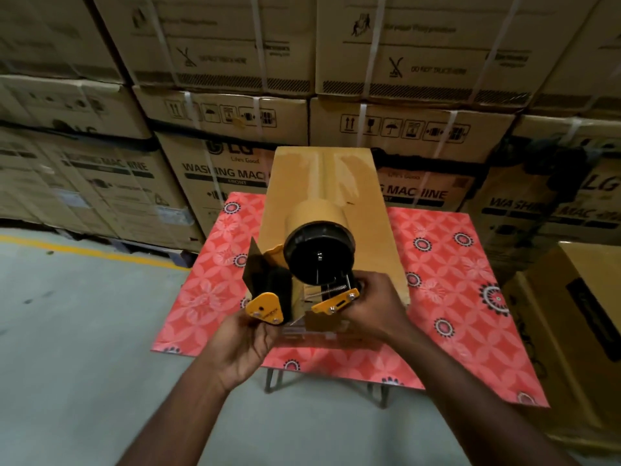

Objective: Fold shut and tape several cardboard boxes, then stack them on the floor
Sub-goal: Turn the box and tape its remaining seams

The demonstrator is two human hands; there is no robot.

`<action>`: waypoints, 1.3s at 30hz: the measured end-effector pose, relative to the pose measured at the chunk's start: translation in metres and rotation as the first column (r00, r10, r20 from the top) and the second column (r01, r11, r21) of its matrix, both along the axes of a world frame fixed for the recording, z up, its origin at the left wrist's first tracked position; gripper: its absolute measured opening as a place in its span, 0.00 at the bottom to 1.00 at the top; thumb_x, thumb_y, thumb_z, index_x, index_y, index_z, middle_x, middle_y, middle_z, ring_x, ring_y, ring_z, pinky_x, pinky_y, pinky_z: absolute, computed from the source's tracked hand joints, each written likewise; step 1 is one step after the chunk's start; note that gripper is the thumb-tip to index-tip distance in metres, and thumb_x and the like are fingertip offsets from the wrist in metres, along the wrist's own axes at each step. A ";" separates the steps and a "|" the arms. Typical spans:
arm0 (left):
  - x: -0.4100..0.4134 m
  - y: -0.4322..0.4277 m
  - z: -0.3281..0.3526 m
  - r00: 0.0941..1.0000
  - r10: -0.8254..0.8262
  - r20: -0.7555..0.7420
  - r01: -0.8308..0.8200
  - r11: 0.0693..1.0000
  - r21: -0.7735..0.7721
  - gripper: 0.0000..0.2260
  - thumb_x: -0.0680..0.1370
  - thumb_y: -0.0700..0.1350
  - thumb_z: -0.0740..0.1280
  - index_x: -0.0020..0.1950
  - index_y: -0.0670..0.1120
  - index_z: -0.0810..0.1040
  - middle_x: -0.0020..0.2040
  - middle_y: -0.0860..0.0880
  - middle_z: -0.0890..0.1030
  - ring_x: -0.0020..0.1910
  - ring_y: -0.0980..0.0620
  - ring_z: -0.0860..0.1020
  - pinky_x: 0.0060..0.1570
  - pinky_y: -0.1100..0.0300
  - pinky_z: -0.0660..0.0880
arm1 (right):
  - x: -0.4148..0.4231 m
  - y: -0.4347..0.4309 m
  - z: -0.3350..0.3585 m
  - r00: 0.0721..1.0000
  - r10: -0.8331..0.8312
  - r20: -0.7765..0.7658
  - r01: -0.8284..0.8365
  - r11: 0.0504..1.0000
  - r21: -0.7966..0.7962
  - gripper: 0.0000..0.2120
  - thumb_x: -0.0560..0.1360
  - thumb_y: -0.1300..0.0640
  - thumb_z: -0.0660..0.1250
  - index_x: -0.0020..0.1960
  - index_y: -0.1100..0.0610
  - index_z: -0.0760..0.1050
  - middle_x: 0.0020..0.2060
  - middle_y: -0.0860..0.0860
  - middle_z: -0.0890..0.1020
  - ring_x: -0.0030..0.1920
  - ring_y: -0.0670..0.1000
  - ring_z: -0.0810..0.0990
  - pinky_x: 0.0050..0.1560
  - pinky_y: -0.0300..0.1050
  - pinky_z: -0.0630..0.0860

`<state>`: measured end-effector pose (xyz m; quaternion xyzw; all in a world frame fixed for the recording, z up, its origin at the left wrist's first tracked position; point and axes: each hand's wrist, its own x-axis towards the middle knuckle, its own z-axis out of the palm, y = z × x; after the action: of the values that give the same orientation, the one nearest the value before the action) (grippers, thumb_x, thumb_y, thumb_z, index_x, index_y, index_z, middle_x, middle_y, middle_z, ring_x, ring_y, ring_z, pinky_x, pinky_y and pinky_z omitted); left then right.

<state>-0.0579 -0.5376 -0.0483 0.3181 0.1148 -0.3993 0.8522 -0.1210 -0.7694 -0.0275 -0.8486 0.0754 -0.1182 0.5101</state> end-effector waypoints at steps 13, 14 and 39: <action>0.031 0.037 -0.016 0.976 -0.095 0.198 -0.011 0.879 0.476 0.09 0.83 0.31 0.57 0.52 0.39 0.77 0.39 0.45 0.83 0.32 0.57 0.81 0.34 0.67 0.79 | 0.031 0.019 -0.003 0.990 -0.113 -0.082 0.082 0.947 -0.311 0.15 0.63 0.41 0.73 0.43 0.51 0.84 0.34 0.46 0.85 0.36 0.50 0.83 0.34 0.52 0.78; 0.035 0.038 -0.017 0.964 -0.114 0.242 -0.031 0.851 0.523 0.10 0.82 0.30 0.57 0.54 0.39 0.76 0.42 0.43 0.83 0.33 0.55 0.80 0.33 0.66 0.79 | 0.031 0.018 -0.004 0.990 -0.115 -0.083 0.079 0.933 -0.352 0.17 0.62 0.40 0.73 0.44 0.50 0.84 0.35 0.46 0.85 0.36 0.49 0.83 0.33 0.50 0.78; 0.046 0.016 -0.040 0.905 -0.113 0.409 -0.195 0.746 0.637 0.12 0.78 0.55 0.62 0.57 0.51 0.76 0.47 0.44 0.79 0.40 0.50 0.74 0.38 0.57 0.70 | 0.041 0.008 -0.007 0.993 -0.037 -0.109 -0.052 0.699 -0.713 0.20 0.69 0.35 0.64 0.46 0.51 0.80 0.36 0.49 0.84 0.38 0.56 0.83 0.35 0.48 0.76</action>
<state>-0.0119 -0.5212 -0.0880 0.6760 0.0693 -0.2340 0.6953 -0.0803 -0.7610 -0.0347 -0.9856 0.0491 -0.0871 0.1360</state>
